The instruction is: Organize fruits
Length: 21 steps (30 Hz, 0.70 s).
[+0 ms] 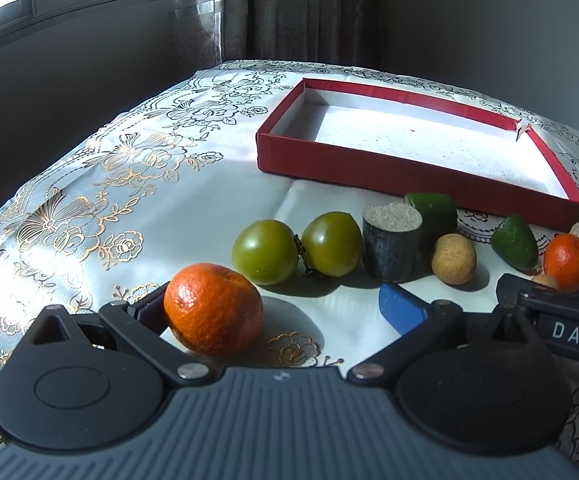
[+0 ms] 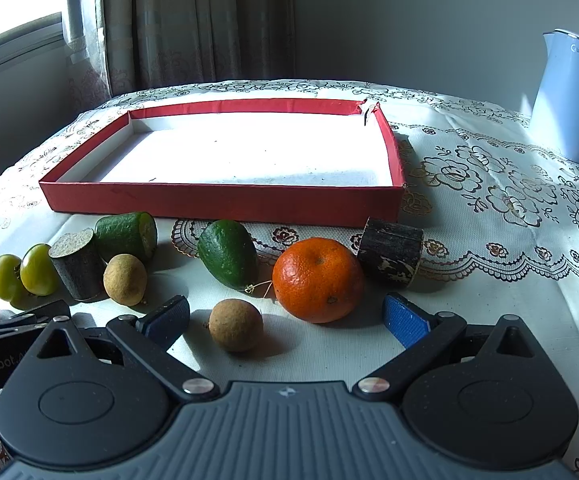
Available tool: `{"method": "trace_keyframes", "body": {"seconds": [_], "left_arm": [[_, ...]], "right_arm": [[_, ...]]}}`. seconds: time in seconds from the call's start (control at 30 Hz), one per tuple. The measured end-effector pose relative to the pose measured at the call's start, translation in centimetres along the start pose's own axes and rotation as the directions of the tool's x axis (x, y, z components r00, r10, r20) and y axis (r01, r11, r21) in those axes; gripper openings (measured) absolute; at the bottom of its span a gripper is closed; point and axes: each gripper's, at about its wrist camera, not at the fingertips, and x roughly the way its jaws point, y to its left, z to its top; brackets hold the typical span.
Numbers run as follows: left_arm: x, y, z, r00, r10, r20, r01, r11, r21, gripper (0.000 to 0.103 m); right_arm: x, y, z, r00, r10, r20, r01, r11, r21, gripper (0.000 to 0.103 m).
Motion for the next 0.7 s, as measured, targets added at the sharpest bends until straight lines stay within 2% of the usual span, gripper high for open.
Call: {"method": "trace_keyframes", "body": {"seconds": [0.43, 0.7], "left_arm": [[-0.3, 0.1, 0.0, 1.000, -0.013, 0.003, 0.013, 1.000, 0.009, 0.103], [-0.2, 0.1, 0.0, 1.000, -0.013, 0.002, 0.013, 1.000, 0.008, 0.103]], "right_arm": [[-0.5, -1.6, 0.1, 0.994, 0.107, -0.001, -0.107, 0.994, -0.030, 0.103], [-0.8, -2.1, -0.1, 0.992, 0.129, 0.000, -0.129, 0.991, -0.043, 0.103]]}}
